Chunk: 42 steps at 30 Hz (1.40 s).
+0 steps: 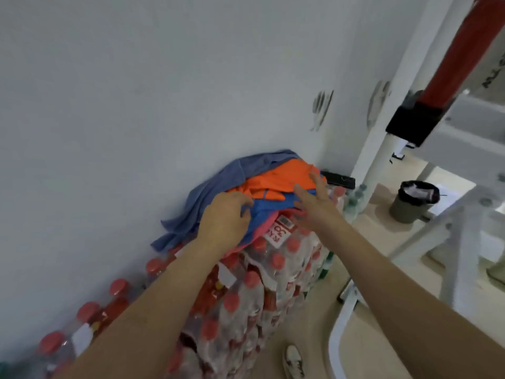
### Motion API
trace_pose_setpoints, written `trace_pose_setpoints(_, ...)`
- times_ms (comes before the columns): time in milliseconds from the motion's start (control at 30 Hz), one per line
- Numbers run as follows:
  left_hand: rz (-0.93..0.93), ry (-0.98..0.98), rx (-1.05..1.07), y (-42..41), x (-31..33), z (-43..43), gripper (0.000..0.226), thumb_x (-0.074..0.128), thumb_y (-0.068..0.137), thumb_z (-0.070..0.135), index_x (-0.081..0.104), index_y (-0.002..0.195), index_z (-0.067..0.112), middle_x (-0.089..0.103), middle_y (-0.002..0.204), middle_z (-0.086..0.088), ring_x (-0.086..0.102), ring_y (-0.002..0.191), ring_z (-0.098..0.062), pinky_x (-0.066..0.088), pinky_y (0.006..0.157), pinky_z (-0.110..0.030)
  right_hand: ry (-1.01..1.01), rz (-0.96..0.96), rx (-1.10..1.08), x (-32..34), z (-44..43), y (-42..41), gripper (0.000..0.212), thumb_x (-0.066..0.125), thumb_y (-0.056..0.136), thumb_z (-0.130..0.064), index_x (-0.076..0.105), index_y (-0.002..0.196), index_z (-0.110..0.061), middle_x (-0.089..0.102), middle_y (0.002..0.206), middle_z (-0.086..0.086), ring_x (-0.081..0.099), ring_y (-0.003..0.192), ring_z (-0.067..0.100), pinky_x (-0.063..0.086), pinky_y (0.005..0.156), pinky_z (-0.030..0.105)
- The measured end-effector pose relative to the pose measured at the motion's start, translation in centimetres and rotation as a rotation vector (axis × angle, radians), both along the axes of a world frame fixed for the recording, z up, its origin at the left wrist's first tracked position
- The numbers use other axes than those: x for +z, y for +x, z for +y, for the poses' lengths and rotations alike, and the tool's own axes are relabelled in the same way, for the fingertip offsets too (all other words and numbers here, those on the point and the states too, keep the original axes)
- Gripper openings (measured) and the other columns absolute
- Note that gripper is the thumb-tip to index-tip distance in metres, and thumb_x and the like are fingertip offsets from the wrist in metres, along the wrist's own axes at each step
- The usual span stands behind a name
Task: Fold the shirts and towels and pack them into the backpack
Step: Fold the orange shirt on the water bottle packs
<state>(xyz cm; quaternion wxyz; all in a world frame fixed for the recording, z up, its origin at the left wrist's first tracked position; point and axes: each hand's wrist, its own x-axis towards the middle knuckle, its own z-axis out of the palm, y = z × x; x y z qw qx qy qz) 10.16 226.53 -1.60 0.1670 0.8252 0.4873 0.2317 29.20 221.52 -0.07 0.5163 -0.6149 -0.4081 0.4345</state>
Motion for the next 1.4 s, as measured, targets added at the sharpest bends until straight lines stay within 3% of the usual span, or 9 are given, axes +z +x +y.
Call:
trace_pose_setpoints(100, 0.202, 0.086, 0.052, 2.7, -1.8, 4.1, 0.030, 0.055, 0.089, 0.027, 0.063, 0.118, 0.021, 0.058, 0.125, 0.000, 0.052, 0.112, -0.027, 0.049, 0.082, -0.046, 0.024, -0.029, 0.091, -2.2, 6.3, 1.8, 0.062, 0.052, 0.097, -0.018, 0.017, 0.148, -0.028, 0.043, 0.137, -0.001, 0.051, 0.104, -0.003, 0.044, 0.064, 0.004)
trace_pose_setpoints(233, 0.496, 0.096, 0.225, 5.5, -2.4, 7.1, 0.047, 0.055, 0.090, 0.037, 0.044, 0.136, 0.030, 0.041, 0.140, -0.001, 0.039, 0.125, -0.028, 0.038, 0.092, -0.047, 0.016, -0.287, 0.258, -5.1, 12.2, 4.1, 0.084, 0.063, 0.089, -0.038, 0.006, 0.150, -0.036, 0.046, 0.133, -0.002, 0.048, 0.117, 0.014, 0.044, 0.092, 0.029)
trace_pose_setpoints(400, 0.662, 0.158, 0.251, 7.3, -2.2, 9.7, 0.019, 0.049, 0.091, 0.026, 0.067, 0.097, 0.028, 0.060, 0.100, 0.004, 0.050, 0.101, -0.023, 0.033, 0.081, -0.038, 0.097, -0.733, 0.489, -8.1, 16.4, 5.7, 0.079, 0.071, 0.081, -0.041, 0.030, 0.148, -0.031, 0.061, 0.110, 0.008, 0.058, 0.096, 0.025, 0.047, 0.079, 0.036)
trace_pose_setpoints(567, 0.043, 0.056, 0.368, 6.7, -1.0, 10.8, 0.026, 0.037, 0.093, 0.026, 0.051, 0.073, 0.016, 0.058, 0.068, 0.000, 0.055, 0.067, -0.024, 0.041, 0.064, -0.040, 0.355, -0.865, 0.351, -7.0, 18.0, 7.0, 0.021, 0.051, 0.085, -0.022, 0.067, 0.072, -0.021, 0.066, 0.069, 0.000, 0.056, 0.064, 0.021, 0.037, 0.056, 0.032)
trace_pose_setpoints(733, -0.376, 0.119, 0.530, 7.5, 4.3, 10.6, 0.035, 0.036, 0.102, 0.022, 0.038, 0.067, 0.019, 0.039, 0.057, 0.008, 0.038, 0.053, -0.005, 0.029, 0.057, -0.030, 0.030, 0.026, 0.358, -1.0, 19.5, 8.4, 0.025, 0.052, 0.097, -0.019, 0.058, 0.076, -0.006, 0.060, 0.063, 0.017, 0.057, 0.051, 0.027, 0.042, 0.043, 0.026)
trace_pose_setpoints(867, -0.577, 0.125, 0.552, 7.5, 8.9, 9.8, 0.037, 0.035, 0.103, 0.020, 0.039, 0.066, 0.020, 0.038, 0.061, 0.009, 0.036, 0.052, 0.001, 0.032, 0.053, -0.016, 0.012, 0.285, 0.451, 3.8, 20.1, 8.9, 0.027, 0.056, 0.094, -0.030, 0.062, 0.082, -0.006, 0.051, 0.068, 0.012, 0.048, 0.057, 0.022, 0.041, 0.057, 0.033)
trace_pose_setpoints(1033, -1.014, -0.074, 0.559, 7.4, 12.2, 8.2, 0.034, 0.045, 0.100, 0.023, 0.061, 0.073, 0.014, 0.066, 0.064, 0.007, 0.060, 0.060, -0.002, 0.051, 0.060, -0.014, 0.007, 0.155, 0.414, 6.1, 19.1, 7.8, 0.023, 0.059, 0.092, -0.032, 0.062, 0.072, -0.021, 0.052, 0.060, -0.004, 0.051, 0.057, 0.014, 0.041, 0.055, 0.032)
trace_pose_setpoints(1200, -1.193, -0.072, 0.613, 6.7, 13.1, 6.1, 0.029, 0.044, 0.100, 0.016, 0.064, 0.078, 0.017, 0.070, 0.065, 0.011, 0.065, 0.064, 0.001, 0.052, 0.062, -0.014, 0.231, -0.088, 0.740, 7.5, 13.8, 5.3, 0.058, 0.056, 0.076, -0.071, 0.044, 0.128, -0.049, 0.052, 0.124, -0.021, 0.050, 0.118, -0.003, 0.046, 0.097, 0.026)
trace_pose_setpoints(1400, -1.054, 0.029, 0.596, 3.0, 14.0, 1.6, 0.028, 0.044, 0.100, 0.021, 0.061, 0.086, 0.005, 0.065, 0.084, -0.008, 0.058, 0.081, -0.018, 0.049, 0.078, -0.034, 0.284, -0.003, 0.658, 8.2, 8.9, 0.1, 0.012, 0.069, 0.085, -0.016, 0.073, 0.092, -0.024, 0.074, 0.090, -0.002, 0.068, 0.081, 0.008, 0.053, 0.076, 0.030)
